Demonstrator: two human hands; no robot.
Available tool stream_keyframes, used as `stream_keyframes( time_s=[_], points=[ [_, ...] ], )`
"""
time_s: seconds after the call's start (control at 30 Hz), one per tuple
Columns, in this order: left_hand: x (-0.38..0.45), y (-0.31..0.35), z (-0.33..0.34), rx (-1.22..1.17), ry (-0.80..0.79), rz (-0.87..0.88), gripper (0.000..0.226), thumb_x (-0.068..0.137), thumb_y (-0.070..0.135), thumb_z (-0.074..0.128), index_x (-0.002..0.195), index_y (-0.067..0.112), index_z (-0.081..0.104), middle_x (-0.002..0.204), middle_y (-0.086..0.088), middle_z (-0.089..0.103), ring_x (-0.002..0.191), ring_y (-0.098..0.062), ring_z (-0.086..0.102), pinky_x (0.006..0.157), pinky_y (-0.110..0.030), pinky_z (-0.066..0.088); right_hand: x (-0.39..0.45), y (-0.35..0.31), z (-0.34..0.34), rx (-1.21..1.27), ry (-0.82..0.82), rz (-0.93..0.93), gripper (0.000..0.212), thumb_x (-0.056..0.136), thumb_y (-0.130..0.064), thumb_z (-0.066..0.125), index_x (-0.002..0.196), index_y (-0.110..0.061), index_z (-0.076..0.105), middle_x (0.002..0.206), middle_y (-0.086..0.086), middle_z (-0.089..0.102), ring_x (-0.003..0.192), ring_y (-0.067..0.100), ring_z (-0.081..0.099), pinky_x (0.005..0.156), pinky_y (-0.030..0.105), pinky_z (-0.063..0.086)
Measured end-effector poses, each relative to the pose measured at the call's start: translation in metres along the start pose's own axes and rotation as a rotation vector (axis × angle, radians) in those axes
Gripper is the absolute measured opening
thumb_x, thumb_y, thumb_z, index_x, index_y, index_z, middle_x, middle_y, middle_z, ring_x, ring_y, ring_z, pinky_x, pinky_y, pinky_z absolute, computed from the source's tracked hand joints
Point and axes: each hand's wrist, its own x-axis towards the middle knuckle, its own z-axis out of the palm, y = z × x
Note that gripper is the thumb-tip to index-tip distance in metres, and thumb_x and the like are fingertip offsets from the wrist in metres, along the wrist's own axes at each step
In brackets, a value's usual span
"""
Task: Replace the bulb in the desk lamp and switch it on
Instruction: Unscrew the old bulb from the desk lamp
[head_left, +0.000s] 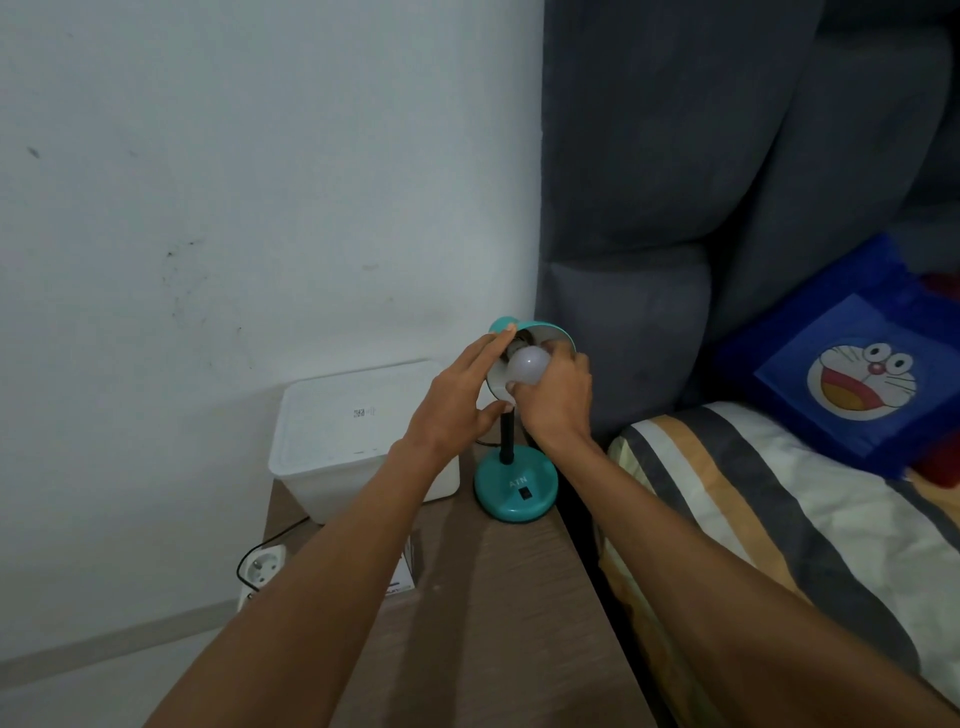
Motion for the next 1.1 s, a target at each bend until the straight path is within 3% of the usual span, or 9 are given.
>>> stream_keyframes(
  time_s=[0.2, 0.37, 0.57, 0.77, 0.97, 1.1],
  points=[
    [-0.0004, -0.001, 0.0028, -0.005, -0.004, -0.011, 0.096, 0.082, 0.01, 0.085, 0.161, 0.019, 0.031, 0.162, -0.004, 0.041, 0.145, -0.023, 0.047, 0.108, -0.046, 0.052, 0.002, -0.0028, -0.0026, 0.183, -0.058, 0.048, 0.06, 0.082, -0.003, 0.071, 0.134, -0.023, 0.048, 0.129, 0.01, 0.057, 0.115, 0.029, 0.059, 0.09, 0.044, 0.058],
    [-0.0002, -0.0009, 0.0027, -0.001, -0.011, -0.004, 0.096, 0.082, 0.008, 0.084, 0.161, 0.022, 0.031, 0.161, -0.003, 0.042, 0.143, -0.023, 0.049, 0.107, -0.044, 0.053, 0.0005, -0.0044, -0.002, 0.242, -0.026, 0.065, 0.037, 0.093, -0.03, 0.067, 0.126, -0.023, 0.052, 0.121, 0.006, 0.062, 0.106, 0.025, 0.061, 0.087, 0.038, 0.056],
    [-0.0012, -0.0018, 0.0022, -0.004, -0.007, -0.017, 0.093, 0.083, 0.007, 0.084, 0.16, 0.018, 0.033, 0.161, -0.006, 0.043, 0.143, -0.023, 0.049, 0.11, -0.044, 0.051, 0.0032, -0.0059, 0.0026, 0.156, -0.026, 0.113, 0.059, 0.08, -0.018, 0.081, 0.13, -0.017, 0.05, 0.128, 0.012, 0.056, 0.115, 0.029, 0.058, 0.089, 0.037, 0.05],
    [-0.0008, -0.0006, 0.0028, -0.005, -0.007, -0.017, 0.093, 0.083, 0.007, 0.083, 0.16, 0.019, 0.032, 0.162, -0.004, 0.042, 0.144, -0.021, 0.048, 0.11, -0.043, 0.051, 0.0042, -0.0048, -0.0036, 0.191, -0.066, 0.118, 0.057, 0.082, -0.008, 0.074, 0.132, -0.024, 0.05, 0.125, 0.011, 0.059, 0.111, 0.03, 0.061, 0.088, 0.045, 0.059],
    [-0.0001, -0.0015, 0.0025, -0.006, -0.006, -0.017, 0.097, 0.081, 0.004, 0.084, 0.161, 0.021, 0.032, 0.162, -0.002, 0.042, 0.144, -0.021, 0.048, 0.109, -0.042, 0.052, 0.0011, -0.0044, -0.0023, 0.132, -0.064, 0.006, 0.041, 0.092, -0.03, 0.067, 0.131, -0.025, 0.056, 0.127, 0.011, 0.061, 0.116, 0.029, 0.059, 0.093, 0.039, 0.054],
    [-0.0002, -0.0011, 0.003, -0.015, -0.009, -0.025, 0.1, 0.08, 0.004, 0.085, 0.161, 0.023, 0.03, 0.162, -0.003, 0.042, 0.144, -0.02, 0.047, 0.109, -0.043, 0.052, 0.0008, 0.0, -0.0003, 0.078, -0.009, 0.02, 0.065, 0.082, -0.023, 0.08, 0.138, -0.015, 0.047, 0.132, 0.012, 0.058, 0.118, 0.03, 0.058, 0.093, 0.038, 0.05]
  ],
)
